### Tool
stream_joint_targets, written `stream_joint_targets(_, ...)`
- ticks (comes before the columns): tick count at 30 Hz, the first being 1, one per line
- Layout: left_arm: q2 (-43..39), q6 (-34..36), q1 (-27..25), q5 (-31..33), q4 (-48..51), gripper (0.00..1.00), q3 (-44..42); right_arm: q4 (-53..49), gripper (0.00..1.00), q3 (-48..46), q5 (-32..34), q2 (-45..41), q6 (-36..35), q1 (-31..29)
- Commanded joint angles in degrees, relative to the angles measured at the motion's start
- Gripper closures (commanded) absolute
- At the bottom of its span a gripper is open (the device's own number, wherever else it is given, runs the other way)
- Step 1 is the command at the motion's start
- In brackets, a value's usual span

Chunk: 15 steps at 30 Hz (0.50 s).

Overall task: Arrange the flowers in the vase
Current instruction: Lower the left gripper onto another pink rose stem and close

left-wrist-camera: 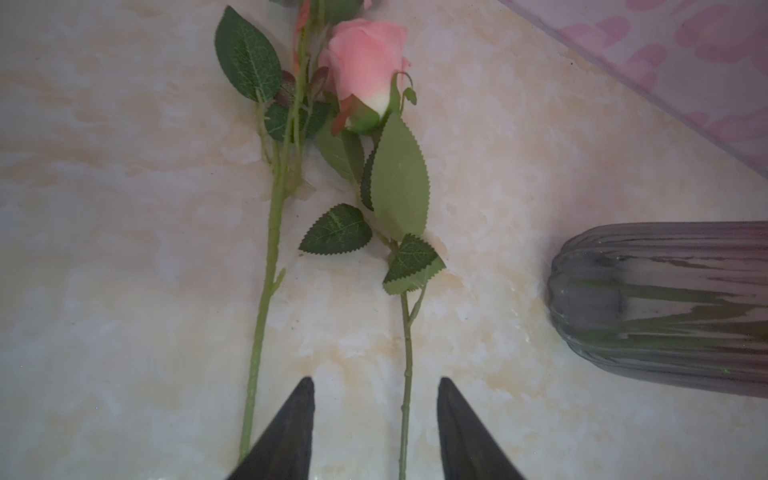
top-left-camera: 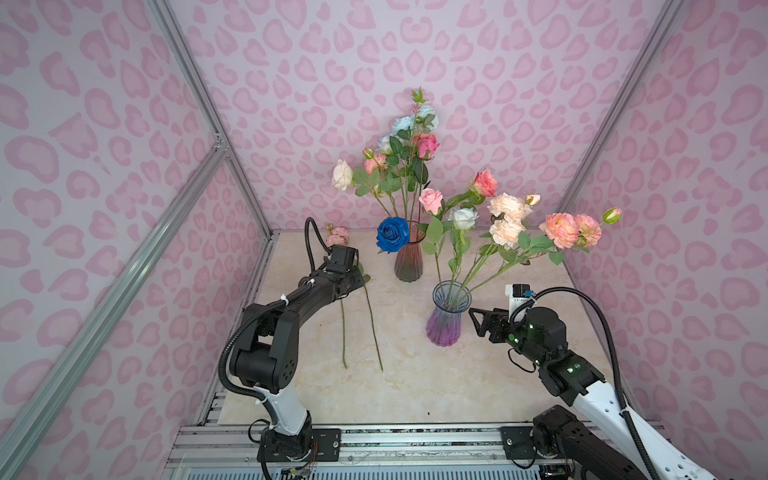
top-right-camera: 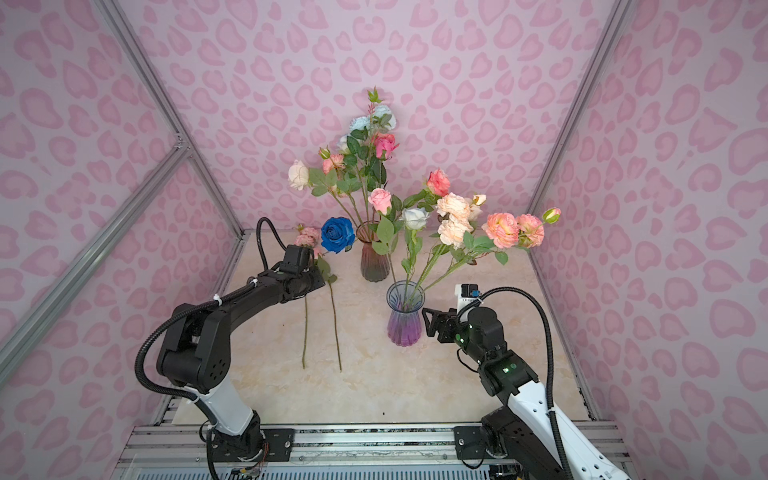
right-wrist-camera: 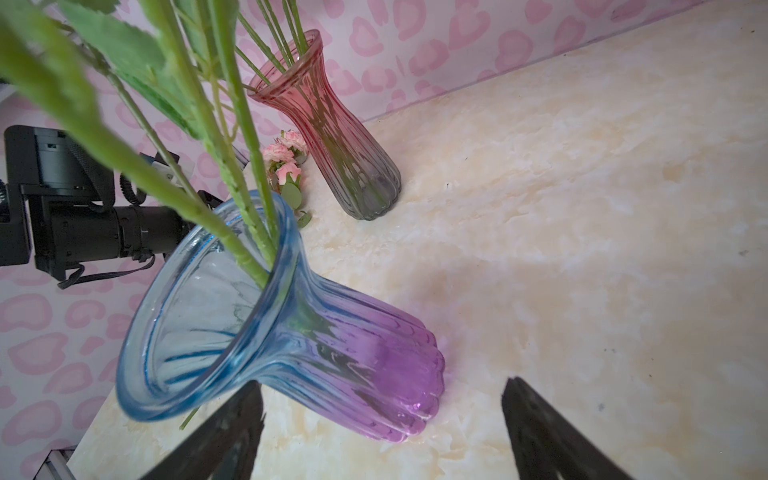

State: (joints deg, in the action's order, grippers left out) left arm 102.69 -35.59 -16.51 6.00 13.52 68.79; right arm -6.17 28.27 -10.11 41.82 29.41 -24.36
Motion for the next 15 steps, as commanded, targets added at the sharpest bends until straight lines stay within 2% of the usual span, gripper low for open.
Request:
stream_joint_targets(1, 3.3, 1.1, 0.0, -1.2, 1.5, 0.5, 2.9, 2.1, 0.09, -0.7, 0.1, 0.1, -0.3, 0.3)
stream_joint_targets(5, 7.9, 1.6, -0.4, -2.0, 2.9, 0.53, 7.5, 1.5, 0.09, -0.5, -0.4, 0.5, -1.2, 1.1)
stream_joint_targets(12, 9.3, 3.2, -3.0, -1.8, 2.8, 0.53, 6.0, 3.2, 0.09, -1.4, -1.7, 1.2, -0.7, 2.5)
stream_joint_targets(15, 9.6, 3.3, -3.4, 1.0, 2.9, 0.54, 4.6, 4.0, 0.09, -1.6, -2.2, 1.7, -0.5, 2.7)
